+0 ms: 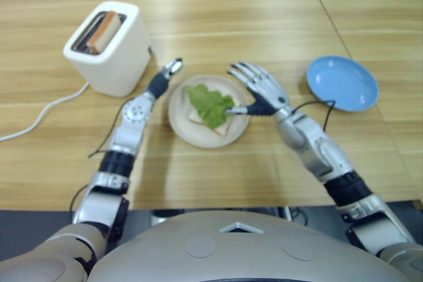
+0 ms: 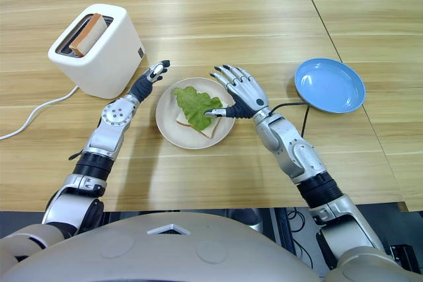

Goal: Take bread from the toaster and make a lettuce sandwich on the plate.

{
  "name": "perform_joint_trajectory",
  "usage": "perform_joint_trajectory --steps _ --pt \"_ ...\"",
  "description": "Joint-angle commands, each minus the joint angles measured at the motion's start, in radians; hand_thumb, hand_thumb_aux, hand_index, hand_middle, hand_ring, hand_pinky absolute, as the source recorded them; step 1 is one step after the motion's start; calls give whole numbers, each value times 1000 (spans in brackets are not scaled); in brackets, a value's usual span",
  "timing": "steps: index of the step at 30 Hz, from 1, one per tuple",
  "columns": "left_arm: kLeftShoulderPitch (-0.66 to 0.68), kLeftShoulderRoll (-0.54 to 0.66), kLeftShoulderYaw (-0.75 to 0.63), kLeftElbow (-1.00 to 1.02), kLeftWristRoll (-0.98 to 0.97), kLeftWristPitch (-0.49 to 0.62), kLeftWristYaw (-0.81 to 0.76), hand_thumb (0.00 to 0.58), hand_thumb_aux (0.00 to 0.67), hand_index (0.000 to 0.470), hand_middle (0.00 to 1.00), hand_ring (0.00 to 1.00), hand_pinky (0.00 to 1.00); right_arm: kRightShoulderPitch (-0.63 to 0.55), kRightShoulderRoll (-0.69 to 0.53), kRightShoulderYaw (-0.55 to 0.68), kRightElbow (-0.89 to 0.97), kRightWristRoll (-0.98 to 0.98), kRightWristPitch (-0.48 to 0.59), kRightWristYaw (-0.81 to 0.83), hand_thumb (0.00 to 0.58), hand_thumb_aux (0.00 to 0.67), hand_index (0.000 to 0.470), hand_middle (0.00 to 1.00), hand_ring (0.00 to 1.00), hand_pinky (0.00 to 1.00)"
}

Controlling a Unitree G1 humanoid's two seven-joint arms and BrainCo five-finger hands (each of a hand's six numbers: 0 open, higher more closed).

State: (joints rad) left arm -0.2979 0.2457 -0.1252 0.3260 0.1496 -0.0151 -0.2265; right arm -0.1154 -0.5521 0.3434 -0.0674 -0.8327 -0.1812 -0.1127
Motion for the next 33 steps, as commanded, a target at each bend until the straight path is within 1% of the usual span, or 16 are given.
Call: perform_joint_trajectory --steps 1,3,6,7,9,11,14,20,25,26,27,28,29,30,32,33 --pt "21 30 13 -91 7 -10 -4 0 0 0 0 0 0 26 -45 -86 -113 -7 38 59 0 0 0 0 0 0" --pt "39 47 40 -186 4 -32 12 0 0 0 0 0 0 33 -59 -136 -169 11 47 72 0 0 0 0 0 0" --pt "47 99 128 -377 104 -101 144 0 0 0 0 0 0 38 -55 -199 -201 51 43 66 0 0 0 0 0 0" --pt "41 122 157 -419 163 -105 200 0 0 0 0 0 0 42 -46 -212 -202 61 41 60 0 0 0 0 0 0" --pt "28 194 204 -469 351 -54 324 0 0 0 0 0 0 46 -27 -220 -184 77 36 53 0 0 0 0 0 0" --pt "-2 275 216 -428 498 43 374 0 0 0 0 0 0 47 1 -206 -144 87 29 45 0 0 0 0 0 0" --pt "-51 338 177 -262 592 160 365 0 0 0 0 0 0 49 33 -189 -112 86 19 40 0 0 0 0 0 0" --pt "-93 346 114 -36 625 276 336 0 0 0 0 0 0 53 43 -193 -115 87 8 45 0 0 0 0 0 0" --pt "-124 330 78 72 598 307 334 0 0 0 0 0 0 63 38 -203 -127 87 8 46 0 0 0 0 0 0" --pt "-129 325 76 89 589 308 334 71 42 29 0 0 0 65 39 -204 -128 87 8 46 0 0 0 0 0 0" --pt "-131 322 81 98 577 311 336 438 339 233 0 0 0 65 40 -204 -129 87 8 46 0 0 0 0 0 0" --pt "-131 321 89 102 565 313 345 438 339 233 0 0 0 65 40 -204 -130 88 8 47 0 0 0 0 0 0" --pt "-130 322 99 98 555 316 356 527 468 321 0 0 0 65 40 -204 -131 88 7 48 0 0 0 0 0 0" --pt "-128 324 109 89 543 316 366 580 670 460 0 0 0 65 40 -204 -131 87 8 48 0 0 0 0 0 0" --pt "-122 331 128 57 531 317 399 580 670 460 0 0 0 66 39 -205 -130 86 8 47 0 0 0 0 0 0" --pt "-117 331 139 33 527 312 425 580 670 460 263 263 263 67 37 -207 -130 86 8 46 0 0 0 0 0 0"
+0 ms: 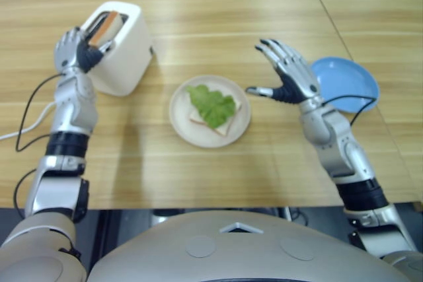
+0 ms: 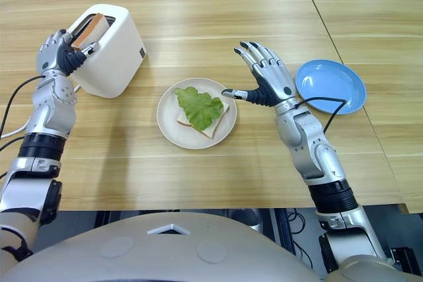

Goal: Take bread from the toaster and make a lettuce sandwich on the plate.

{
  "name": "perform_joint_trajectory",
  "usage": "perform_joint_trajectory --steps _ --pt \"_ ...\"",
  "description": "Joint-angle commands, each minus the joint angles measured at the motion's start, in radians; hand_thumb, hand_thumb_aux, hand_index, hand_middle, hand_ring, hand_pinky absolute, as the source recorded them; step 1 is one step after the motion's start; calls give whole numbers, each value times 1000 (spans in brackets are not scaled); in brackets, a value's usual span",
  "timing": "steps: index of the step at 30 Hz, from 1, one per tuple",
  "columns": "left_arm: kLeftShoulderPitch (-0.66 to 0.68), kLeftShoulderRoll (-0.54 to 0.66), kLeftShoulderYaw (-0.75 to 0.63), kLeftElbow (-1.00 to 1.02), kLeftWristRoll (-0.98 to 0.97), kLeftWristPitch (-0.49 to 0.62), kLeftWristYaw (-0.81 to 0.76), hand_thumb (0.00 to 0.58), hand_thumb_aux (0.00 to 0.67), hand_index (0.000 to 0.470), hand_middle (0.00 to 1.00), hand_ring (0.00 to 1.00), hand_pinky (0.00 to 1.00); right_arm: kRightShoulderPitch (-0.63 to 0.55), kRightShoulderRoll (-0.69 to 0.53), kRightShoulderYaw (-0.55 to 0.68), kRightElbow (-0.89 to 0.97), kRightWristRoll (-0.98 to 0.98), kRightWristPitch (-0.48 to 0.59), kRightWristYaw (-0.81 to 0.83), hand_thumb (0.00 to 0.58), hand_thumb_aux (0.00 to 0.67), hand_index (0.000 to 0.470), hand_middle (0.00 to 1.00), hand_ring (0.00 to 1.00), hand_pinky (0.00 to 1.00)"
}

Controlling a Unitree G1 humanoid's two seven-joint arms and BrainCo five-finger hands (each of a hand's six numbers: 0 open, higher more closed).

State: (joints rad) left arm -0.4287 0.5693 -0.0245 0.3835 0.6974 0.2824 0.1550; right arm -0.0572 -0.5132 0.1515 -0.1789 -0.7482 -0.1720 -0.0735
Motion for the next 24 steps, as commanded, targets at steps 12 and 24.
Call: perform_joint_trajectory --steps 12,24 --pt "96 -82 154 -510 -215 -334 223 580 670 460 1000 1000 1000 16 -5 -24 -3 1 1 -5 0 0 0 0 0 0" --pt "97 -289 45 -297 -896 -144 -433 580 670 460 1000 1000 1000 27 42 -193 23 268 -60 -30 0 0 0 0 0 0"
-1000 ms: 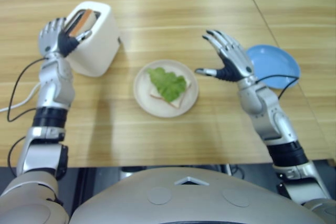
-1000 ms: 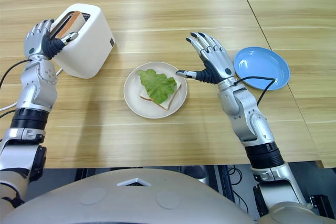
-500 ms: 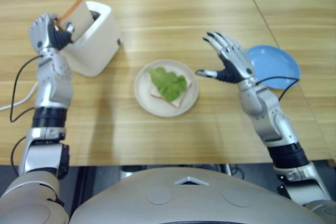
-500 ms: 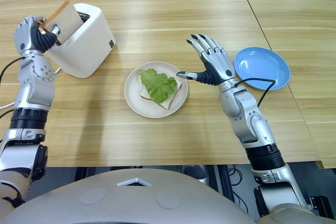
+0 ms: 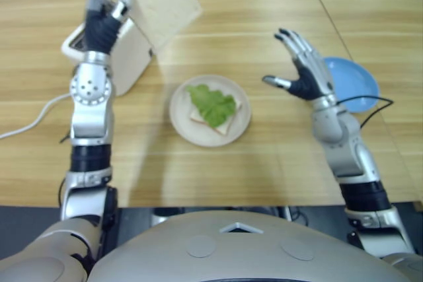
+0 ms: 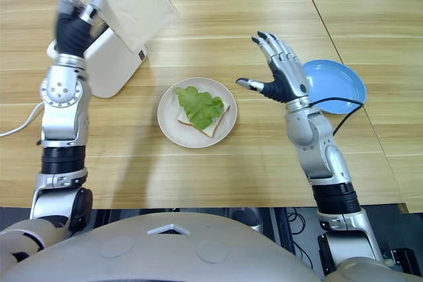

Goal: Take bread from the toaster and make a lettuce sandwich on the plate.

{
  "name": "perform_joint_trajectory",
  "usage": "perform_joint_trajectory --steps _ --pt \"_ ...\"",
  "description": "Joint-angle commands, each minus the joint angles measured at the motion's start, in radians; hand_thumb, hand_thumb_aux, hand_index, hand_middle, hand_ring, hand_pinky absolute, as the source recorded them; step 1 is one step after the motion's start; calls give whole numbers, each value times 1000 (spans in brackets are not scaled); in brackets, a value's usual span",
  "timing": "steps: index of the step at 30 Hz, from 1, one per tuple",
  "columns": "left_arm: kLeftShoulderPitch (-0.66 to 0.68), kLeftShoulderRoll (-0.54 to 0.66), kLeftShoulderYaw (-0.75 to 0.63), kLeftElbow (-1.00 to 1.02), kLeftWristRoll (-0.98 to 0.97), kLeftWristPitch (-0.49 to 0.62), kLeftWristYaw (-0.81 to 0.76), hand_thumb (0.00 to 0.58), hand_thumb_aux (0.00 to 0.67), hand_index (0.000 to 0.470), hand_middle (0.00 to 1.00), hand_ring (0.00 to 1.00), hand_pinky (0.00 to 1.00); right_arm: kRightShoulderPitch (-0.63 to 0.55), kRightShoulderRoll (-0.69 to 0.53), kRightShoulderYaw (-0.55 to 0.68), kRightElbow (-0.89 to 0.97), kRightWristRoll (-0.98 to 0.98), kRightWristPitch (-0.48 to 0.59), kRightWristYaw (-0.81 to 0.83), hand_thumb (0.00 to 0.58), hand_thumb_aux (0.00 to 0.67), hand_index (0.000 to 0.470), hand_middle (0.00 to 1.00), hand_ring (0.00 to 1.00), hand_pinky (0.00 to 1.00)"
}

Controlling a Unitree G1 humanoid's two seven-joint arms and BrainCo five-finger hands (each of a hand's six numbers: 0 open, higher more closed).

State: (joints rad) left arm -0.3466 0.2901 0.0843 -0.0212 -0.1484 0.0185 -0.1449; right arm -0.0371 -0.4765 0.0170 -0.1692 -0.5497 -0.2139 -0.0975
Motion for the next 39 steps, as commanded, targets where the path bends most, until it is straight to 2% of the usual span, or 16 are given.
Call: perform_joint_trajectory --steps 1,4,8,23,30,39 --pt "18 -7 -93 150 -52 174 -177 580 670 460 1000 1000 1000 8 6 -72 12 80 -23 -8 0 0 0 0 0 0" --pt "27 -12 -155 264 -18 202 -240 580 670 460 1000 1000 1000 6 5 -83 12 81 -30 -5 0 0 0 0 0 0" --pt "22 -29 -208 332 17 174 -289 580 670 460 1000 1000 1000 0 11 -56 31 72 -35 7 0 0 0 0 0 0" --pt "-70 -105 -320 590 196 81 -279 580 670 460 1000 1000 1000 -36 8 111 112 -67 -49 59 0 0 0 0 0 0" --pt "-92 -93 -326 702 244 57 -262 580 670 460 1000 1000 1000 -70 -41 258 159 -235 -83 99 0 0 0 0 0 0" --pt "-93 -82 -315 715 262 43 -251 580 670 460 1000 1000 1000 -96 -81 503 306 -399 -134 248 0 0 0 0 0 0"
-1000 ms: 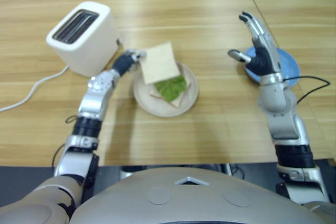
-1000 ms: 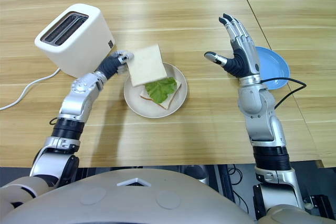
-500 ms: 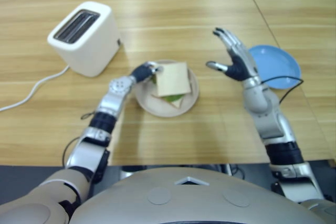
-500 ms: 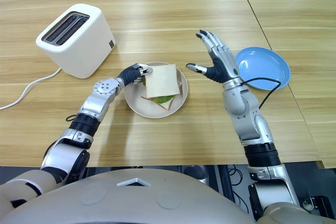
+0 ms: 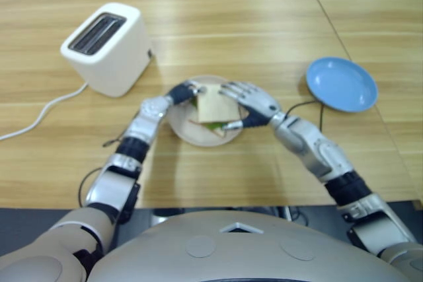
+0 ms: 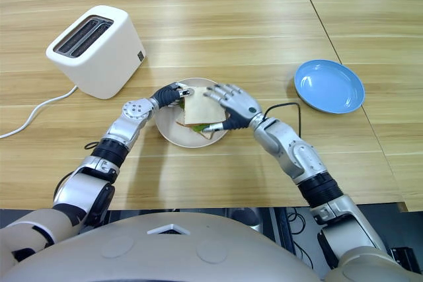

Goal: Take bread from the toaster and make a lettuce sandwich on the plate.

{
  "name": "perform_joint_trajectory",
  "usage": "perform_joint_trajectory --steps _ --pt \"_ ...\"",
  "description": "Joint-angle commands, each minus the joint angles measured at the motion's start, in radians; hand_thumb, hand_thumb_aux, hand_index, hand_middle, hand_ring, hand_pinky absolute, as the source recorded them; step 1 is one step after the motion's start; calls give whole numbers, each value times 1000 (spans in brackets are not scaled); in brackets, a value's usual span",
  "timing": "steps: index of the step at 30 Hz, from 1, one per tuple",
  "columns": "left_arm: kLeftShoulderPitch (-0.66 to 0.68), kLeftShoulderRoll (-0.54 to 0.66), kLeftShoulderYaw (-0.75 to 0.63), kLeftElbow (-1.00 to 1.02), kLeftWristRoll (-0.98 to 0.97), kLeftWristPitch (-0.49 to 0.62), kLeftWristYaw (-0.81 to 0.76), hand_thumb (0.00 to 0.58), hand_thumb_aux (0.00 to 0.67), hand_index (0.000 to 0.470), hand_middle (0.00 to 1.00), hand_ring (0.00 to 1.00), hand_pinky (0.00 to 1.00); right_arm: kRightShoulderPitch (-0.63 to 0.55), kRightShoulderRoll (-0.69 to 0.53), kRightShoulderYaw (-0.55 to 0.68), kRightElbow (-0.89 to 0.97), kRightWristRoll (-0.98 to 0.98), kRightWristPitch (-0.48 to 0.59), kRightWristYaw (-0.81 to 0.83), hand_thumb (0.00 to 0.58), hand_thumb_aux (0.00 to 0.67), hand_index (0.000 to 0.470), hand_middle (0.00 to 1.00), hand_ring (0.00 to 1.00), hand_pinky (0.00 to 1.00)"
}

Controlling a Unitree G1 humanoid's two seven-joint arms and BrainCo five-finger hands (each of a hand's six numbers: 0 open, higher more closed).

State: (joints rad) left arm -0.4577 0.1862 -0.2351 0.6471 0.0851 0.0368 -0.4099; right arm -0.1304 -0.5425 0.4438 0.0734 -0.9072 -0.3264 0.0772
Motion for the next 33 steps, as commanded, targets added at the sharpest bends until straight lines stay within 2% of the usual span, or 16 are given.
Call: perform_joint_trajectory --steps 1,7,8,9,12,16,21,25,29,30,31,32,33 --pt "17 22 5 46 29 24 15 580 670 460 1000 1000 1000 1 -19 102 77 -46 -31 101 0 0 0 0 0 0" --pt "20 24 10 4 50 15 39 580 670 460 1000 1000 1000 4 -29 191 135 -84 -50 176 0 0 0 0 0 0" --pt "18 23 18 -10 48 13 48 498 418 287 1000 1000 1000 1 -29 196 145 -89 -46 179 0 0 0 0 0 0" --pt "15 22 27 -25 48 7 63 0 0 0 0 0 0 -1 -28 198 154 -91 -43 181 0 0 0 0 0 0" --pt "3 33 69 -61 48 -37 133 0 0 0 0 0 0 -10 -27 204 175 -99 -32 173 0 0 0 0 0 0" --pt "17 104 123 -165 87 -53 237 0 0 0 0 0 0 -19 -31 210 185 -105 -22 158 0 0 0 0 0 0" --pt "57 168 171 -242 35 -5 169 0 0 0 0 0 0 -20 -39 194 170 -91 -40 114 0 0 0 0 0 0" --pt "88 198 186 -273 14 2 107 0 0 0 0 0 0 -2 -36 97 66 18 -121 -13 0 0 0 0 0 0" --pt "145 241 204 -341 -39 -9 -4 0 0 0 0 0 0 61 -41 -114 -158 254 -254 -160 0 0 0 0 0 0" --pt "164 255 209 -370 -61 -12 -41 251 166 114 71 71 71 80 -44 -165 -203 324 -272 -165 0 0 0 0 0 0" --pt "189 275 211 -405 -77 -18 -78 251 166 114 71 71 71 100 -50 -217 -247 396 -284 -161 0 0 0 0 0 0" --pt "220 296 211 -448 -100 -24 -122 568 573 393 1000 1000 1000 123 -60 -267 -286 469 -291 -150 0 0 0 0 0 0" --pt "256 323 208 -494 -119 -31 -168 580 670 460 1000 1000 1000 151 -73 -314 -320 538 -290 -132 0 0 0 0 0 0"
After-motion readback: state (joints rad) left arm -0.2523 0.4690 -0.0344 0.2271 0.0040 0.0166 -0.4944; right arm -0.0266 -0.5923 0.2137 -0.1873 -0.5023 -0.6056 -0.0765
